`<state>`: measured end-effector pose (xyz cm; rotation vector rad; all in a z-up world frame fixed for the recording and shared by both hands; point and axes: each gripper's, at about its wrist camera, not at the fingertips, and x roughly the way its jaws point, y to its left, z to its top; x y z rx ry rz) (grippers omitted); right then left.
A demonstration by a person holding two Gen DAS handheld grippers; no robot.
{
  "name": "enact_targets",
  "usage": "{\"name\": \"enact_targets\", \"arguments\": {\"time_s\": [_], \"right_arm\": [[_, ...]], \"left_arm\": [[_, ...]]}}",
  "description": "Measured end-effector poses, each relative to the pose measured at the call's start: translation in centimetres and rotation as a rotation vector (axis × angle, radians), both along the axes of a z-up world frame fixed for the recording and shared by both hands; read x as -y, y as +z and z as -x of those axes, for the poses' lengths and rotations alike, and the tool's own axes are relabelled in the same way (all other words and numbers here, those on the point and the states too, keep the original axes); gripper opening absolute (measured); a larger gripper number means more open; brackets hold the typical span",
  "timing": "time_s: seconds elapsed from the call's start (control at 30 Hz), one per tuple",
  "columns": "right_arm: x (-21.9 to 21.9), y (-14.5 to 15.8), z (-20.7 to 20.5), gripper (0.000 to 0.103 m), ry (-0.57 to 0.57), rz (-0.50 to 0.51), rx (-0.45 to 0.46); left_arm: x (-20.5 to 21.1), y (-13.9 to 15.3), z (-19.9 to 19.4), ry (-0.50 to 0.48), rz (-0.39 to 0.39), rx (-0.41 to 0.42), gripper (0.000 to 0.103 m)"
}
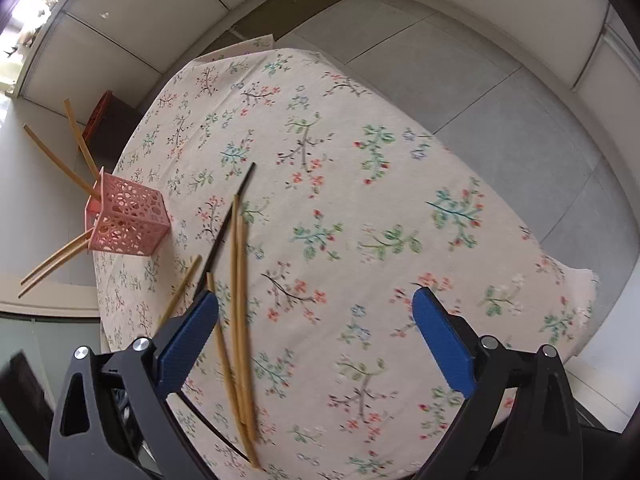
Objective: Organize utensils
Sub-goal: 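Close the left gripper on a chopstick while the right gripper approaches the pile, then grasp a wooden chopstick with the right gripper while the left gripper lifts its chopstick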
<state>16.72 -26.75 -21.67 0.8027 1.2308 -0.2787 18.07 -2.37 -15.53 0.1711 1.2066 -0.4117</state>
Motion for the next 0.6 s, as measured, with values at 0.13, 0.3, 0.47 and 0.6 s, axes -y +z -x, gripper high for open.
{"name": "enact_targets", "arguments": {"time_s": [0.13,0.3,0.47,0.6], "right_arm": [[-1.9,-2.7,-3.6,0.044,0.042,0.004,-0.059],[-2.9,-4.4,-5.0,0.042,0.035,-0.010,-0.084],[-3.3,-4.6,-6.3,0.042,0.036,0.029,-0.084],[-4.0,-4.7,-6.9,0.044,0.045,0.073,-0.095]], "left_arm": [[-0.3,1.8,1.2,0.003,0.049,0.021,0.006],[-0.8,2.4,1.4,0.010,0.093,0.025,0.006],[-1.1,2.1,1.0,-0.004,0.119,0.020,0.006],[-1.3,1.8,0.8,-0.006,0.123,0.022,0.006]]}}
